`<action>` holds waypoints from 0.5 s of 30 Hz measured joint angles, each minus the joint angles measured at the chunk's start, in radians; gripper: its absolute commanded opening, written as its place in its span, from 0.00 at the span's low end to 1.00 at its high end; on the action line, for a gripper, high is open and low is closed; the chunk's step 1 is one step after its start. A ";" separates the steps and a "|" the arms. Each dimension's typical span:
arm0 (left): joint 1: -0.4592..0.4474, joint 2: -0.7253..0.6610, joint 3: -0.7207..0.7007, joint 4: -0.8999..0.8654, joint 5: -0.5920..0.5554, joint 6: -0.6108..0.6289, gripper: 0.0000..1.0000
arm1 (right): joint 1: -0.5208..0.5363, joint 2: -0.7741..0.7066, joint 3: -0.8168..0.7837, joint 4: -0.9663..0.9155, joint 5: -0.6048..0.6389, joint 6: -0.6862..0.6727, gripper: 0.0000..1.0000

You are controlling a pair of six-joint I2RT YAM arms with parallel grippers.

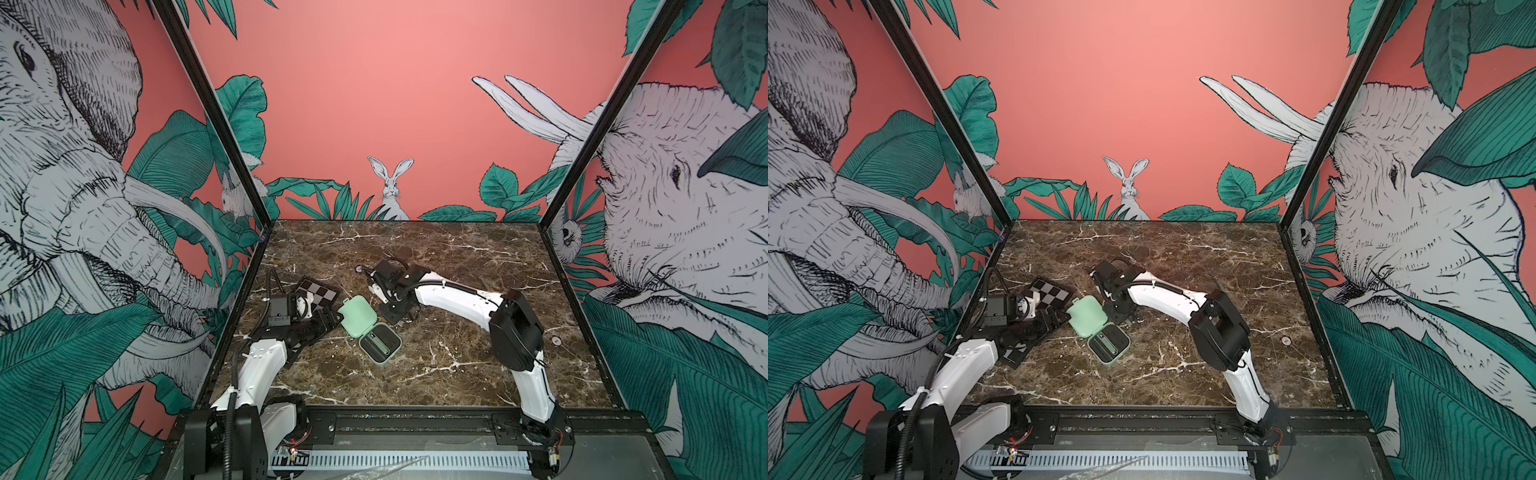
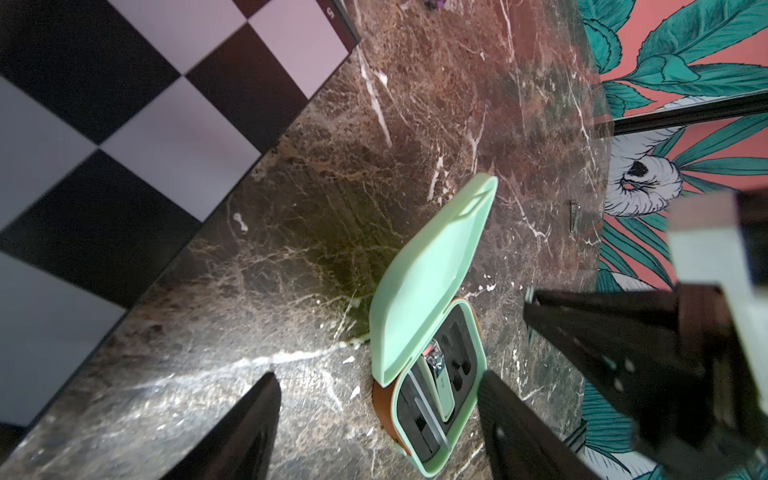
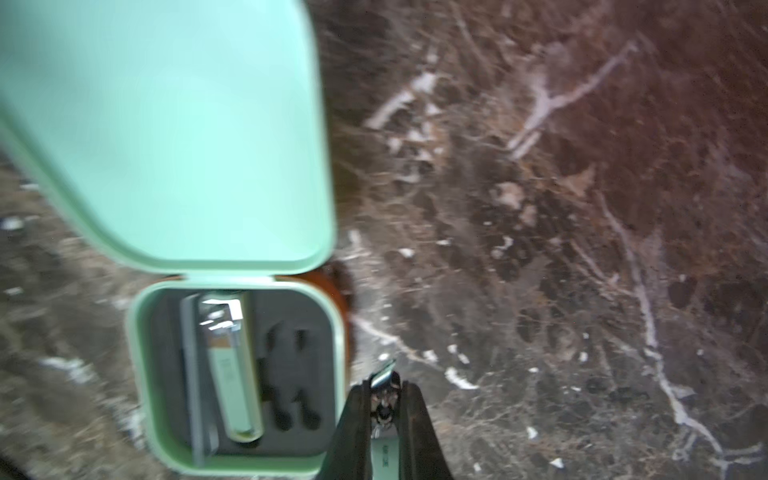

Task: Organize nail clipper sets
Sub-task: Place the nail clipper in the storage box.

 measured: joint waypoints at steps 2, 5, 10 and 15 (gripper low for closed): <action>0.000 0.000 0.000 0.000 0.000 0.000 0.77 | 0.039 -0.005 0.000 0.006 -0.004 0.016 0.08; 0.000 0.000 0.000 0.000 0.000 0.000 0.77 | 0.073 0.010 -0.001 0.009 -0.014 0.038 0.08; 0.000 -0.005 0.000 0.000 0.000 0.000 0.77 | 0.083 0.055 -0.003 0.023 -0.021 0.064 0.08; 0.000 -0.011 -0.006 -0.001 0.000 0.000 0.77 | 0.083 0.076 -0.006 0.034 -0.021 0.079 0.08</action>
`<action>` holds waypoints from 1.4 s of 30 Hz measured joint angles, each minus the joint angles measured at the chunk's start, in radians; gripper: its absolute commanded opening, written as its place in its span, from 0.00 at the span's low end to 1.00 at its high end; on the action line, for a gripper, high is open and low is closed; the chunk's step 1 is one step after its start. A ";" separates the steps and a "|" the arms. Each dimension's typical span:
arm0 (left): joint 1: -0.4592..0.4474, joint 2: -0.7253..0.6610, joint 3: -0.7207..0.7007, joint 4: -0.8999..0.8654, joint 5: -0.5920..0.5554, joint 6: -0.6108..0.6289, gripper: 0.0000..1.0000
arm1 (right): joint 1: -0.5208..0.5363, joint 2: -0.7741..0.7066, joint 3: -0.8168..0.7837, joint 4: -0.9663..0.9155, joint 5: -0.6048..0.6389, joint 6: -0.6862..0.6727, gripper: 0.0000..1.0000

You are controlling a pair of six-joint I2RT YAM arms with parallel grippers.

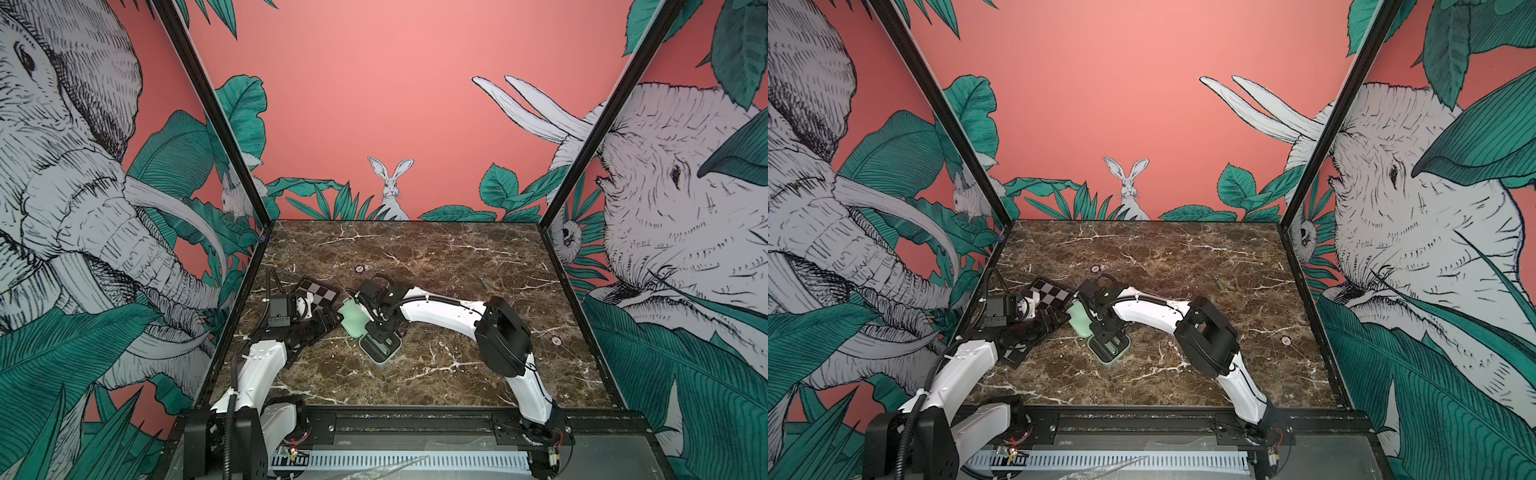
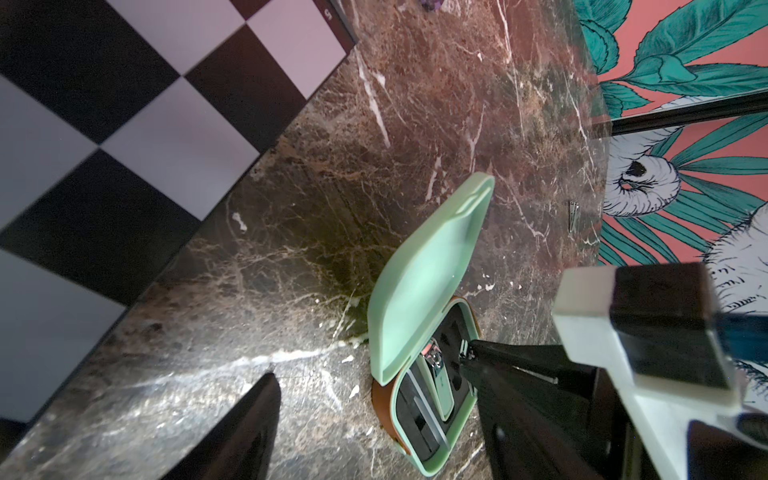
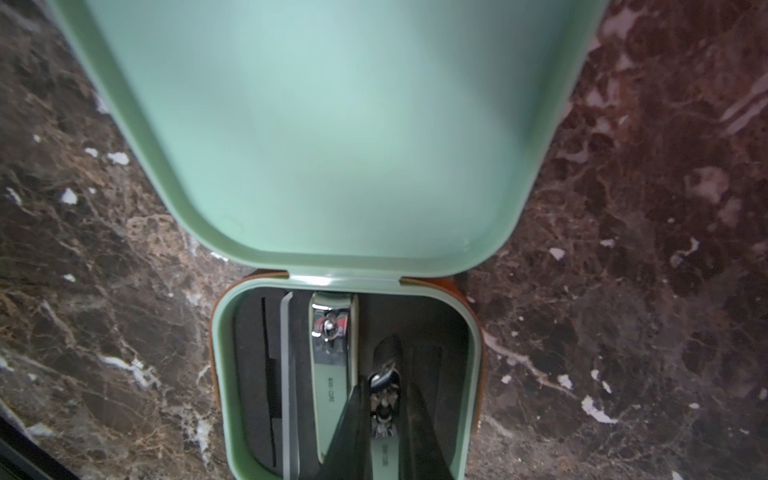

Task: Organize nail clipper sets
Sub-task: Place the nail clipper in the storage box.

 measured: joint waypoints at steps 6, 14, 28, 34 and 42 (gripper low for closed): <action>0.000 0.000 -0.006 0.000 0.000 0.000 0.77 | 0.000 0.007 -0.001 0.018 0.000 0.016 0.08; 0.000 0.000 -0.007 0.000 0.000 0.000 0.77 | 0.000 0.017 -0.037 0.035 0.000 0.031 0.08; 0.000 0.000 -0.007 0.000 0.001 0.000 0.77 | 0.000 0.023 -0.042 0.049 0.007 0.037 0.26; 0.000 -0.004 -0.007 0.000 0.002 0.000 0.77 | 0.000 0.023 -0.040 0.048 0.019 0.037 0.31; 0.000 -0.005 -0.007 0.000 0.002 0.000 0.77 | 0.000 0.016 -0.038 0.038 0.041 0.036 0.35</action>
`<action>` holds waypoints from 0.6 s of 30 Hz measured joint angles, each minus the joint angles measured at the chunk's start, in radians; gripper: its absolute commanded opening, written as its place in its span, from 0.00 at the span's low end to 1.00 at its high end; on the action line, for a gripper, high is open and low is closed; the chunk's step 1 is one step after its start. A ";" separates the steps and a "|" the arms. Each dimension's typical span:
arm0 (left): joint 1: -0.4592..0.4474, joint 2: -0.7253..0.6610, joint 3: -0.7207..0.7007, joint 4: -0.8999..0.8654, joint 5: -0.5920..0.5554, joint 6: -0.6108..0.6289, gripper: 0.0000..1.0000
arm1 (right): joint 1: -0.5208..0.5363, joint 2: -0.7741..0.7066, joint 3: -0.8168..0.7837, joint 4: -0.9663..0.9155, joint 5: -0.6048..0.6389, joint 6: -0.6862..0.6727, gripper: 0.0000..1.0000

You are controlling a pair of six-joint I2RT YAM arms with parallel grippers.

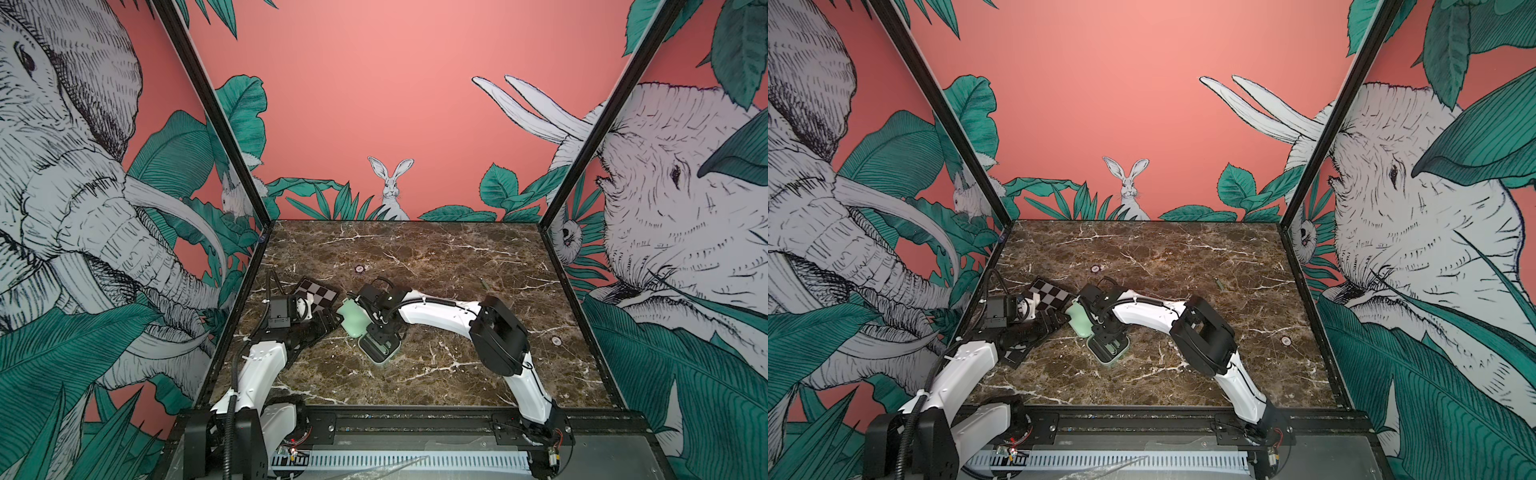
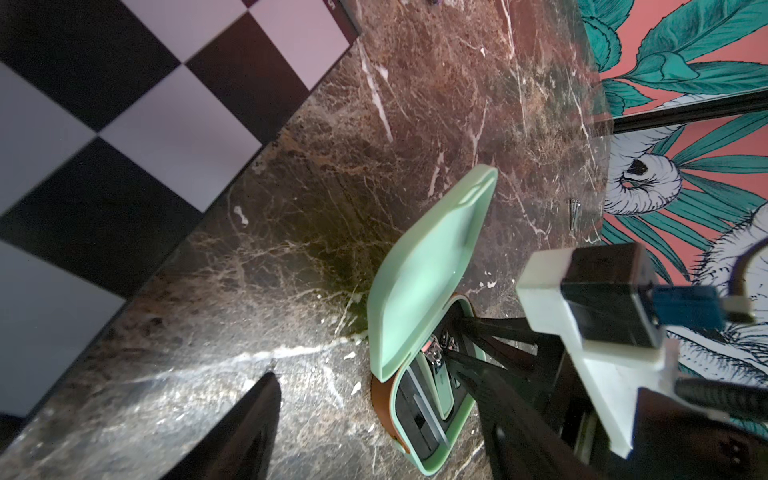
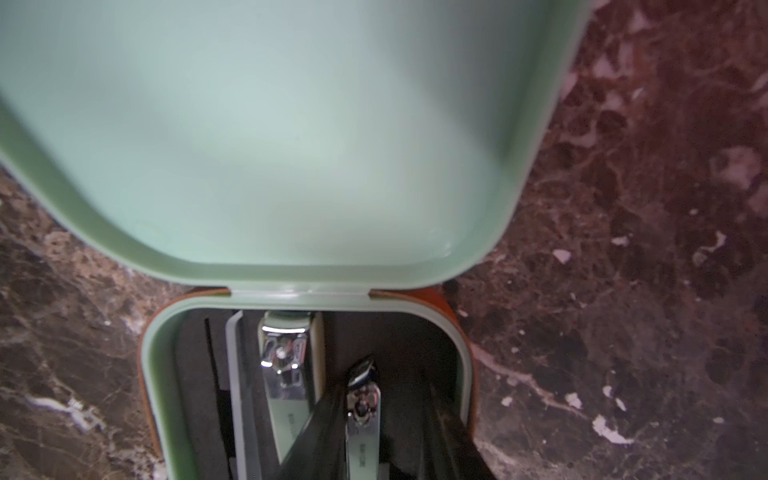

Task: Organize nail clipper sets
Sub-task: Place the nail clipper in the storage box, then pick up the nail clipper from the center of the board.

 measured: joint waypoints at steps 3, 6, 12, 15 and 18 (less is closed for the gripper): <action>0.000 0.000 0.000 0.000 0.000 0.000 0.77 | 0.000 -0.006 0.011 -0.016 0.007 -0.001 0.37; 0.000 0.000 0.000 0.000 0.000 0.000 0.77 | 0.000 -0.017 0.028 -0.024 0.013 -0.003 0.40; 0.000 0.000 0.000 0.000 0.000 0.000 0.77 | -0.008 -0.065 0.050 -0.037 0.028 -0.011 0.44; 0.000 -0.001 0.000 -0.001 0.000 0.000 0.77 | -0.035 -0.108 0.042 -0.039 0.042 -0.014 0.48; 0.000 -0.001 0.001 -0.004 0.000 0.001 0.77 | -0.126 -0.184 -0.021 -0.028 0.055 -0.009 0.54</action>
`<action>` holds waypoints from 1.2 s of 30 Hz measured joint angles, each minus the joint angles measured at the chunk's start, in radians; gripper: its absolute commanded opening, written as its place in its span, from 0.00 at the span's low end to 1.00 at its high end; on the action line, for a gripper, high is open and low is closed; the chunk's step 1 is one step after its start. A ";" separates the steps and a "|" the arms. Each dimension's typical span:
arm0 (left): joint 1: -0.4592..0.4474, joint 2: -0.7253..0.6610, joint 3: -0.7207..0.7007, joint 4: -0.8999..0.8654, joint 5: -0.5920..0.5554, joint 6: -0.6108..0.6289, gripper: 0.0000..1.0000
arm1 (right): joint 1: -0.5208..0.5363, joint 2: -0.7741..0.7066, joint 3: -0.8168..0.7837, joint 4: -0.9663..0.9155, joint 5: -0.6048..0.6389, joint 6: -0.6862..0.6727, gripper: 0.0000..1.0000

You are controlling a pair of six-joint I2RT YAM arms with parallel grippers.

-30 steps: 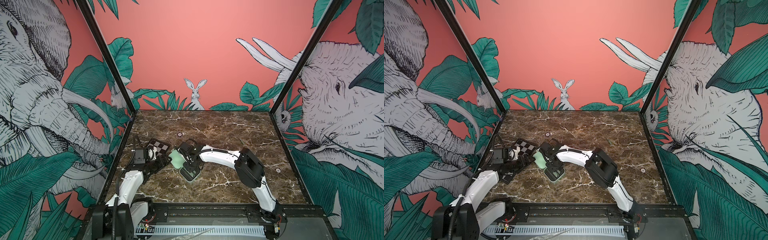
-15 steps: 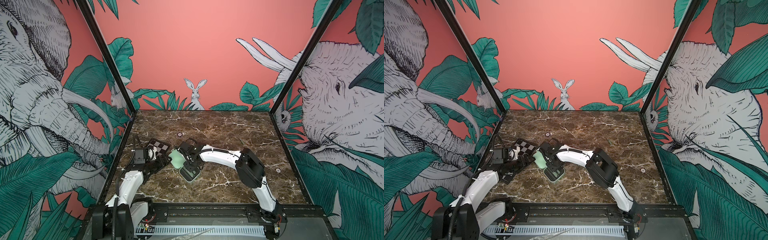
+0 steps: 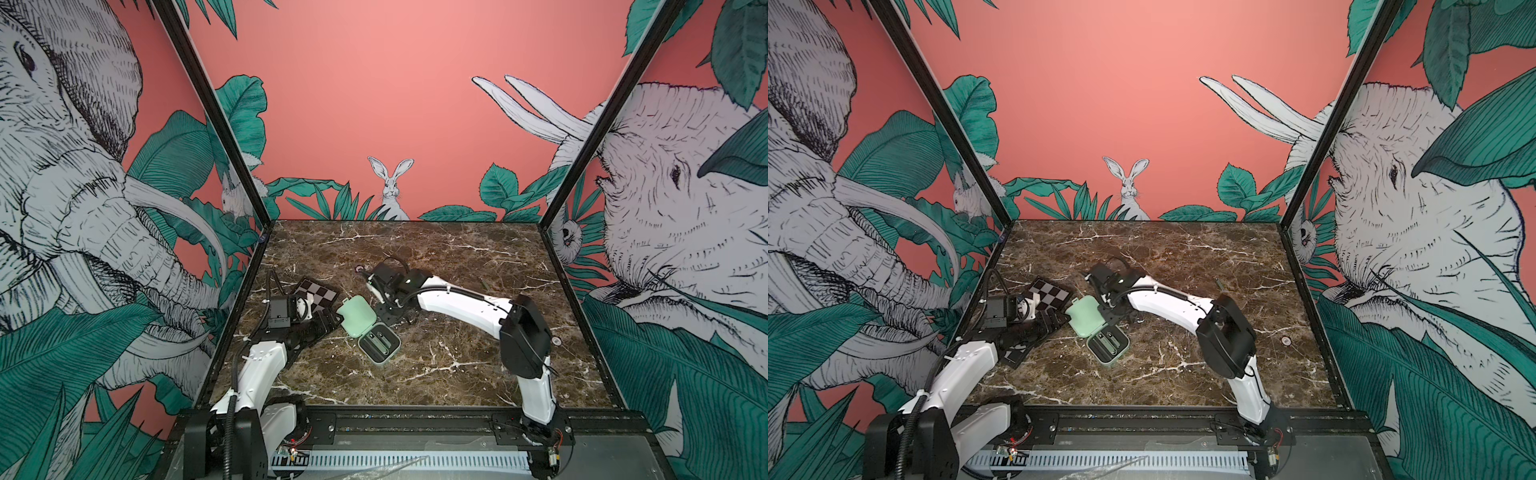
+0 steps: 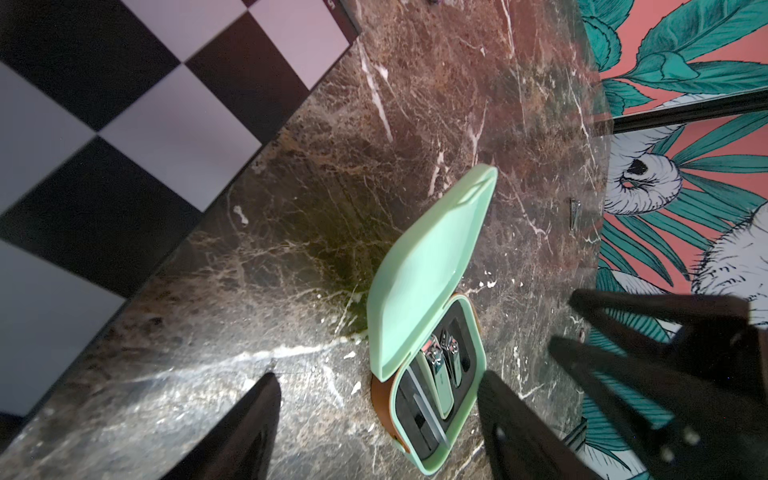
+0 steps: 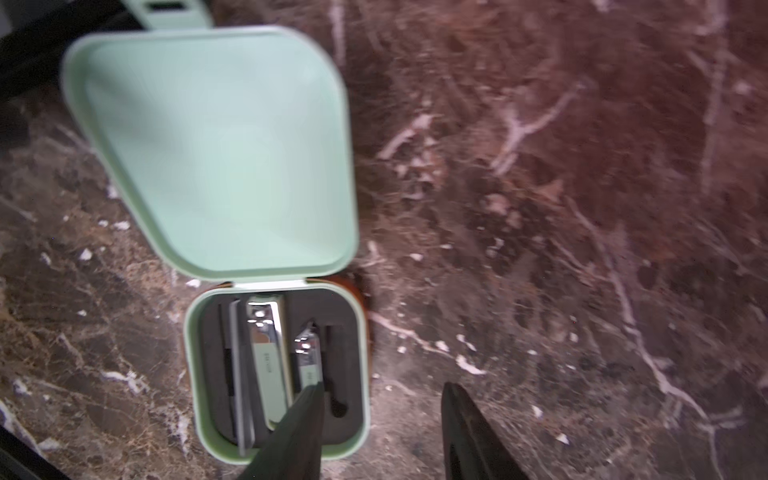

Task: Organize nail clipper sets
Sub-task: Pick up the nail clipper from the center of the board.

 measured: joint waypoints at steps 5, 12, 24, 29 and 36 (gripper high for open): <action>0.000 -0.003 0.000 -0.008 0.000 0.003 0.77 | -0.280 -0.100 -0.138 0.029 0.040 0.015 0.66; 0.000 -0.014 0.000 -0.015 0.000 0.003 0.77 | -0.571 -0.092 -0.216 0.013 0.096 0.010 0.67; 0.000 -0.003 0.001 -0.016 0.026 0.003 0.77 | -0.704 0.067 -0.098 -0.004 0.062 -0.003 0.45; 0.000 0.013 0.001 -0.015 0.026 0.003 0.77 | -0.738 0.122 -0.032 -0.010 0.040 -0.016 0.41; 0.000 0.029 0.017 -0.012 0.026 0.003 0.77 | -0.757 0.187 0.021 -0.021 0.024 -0.026 0.37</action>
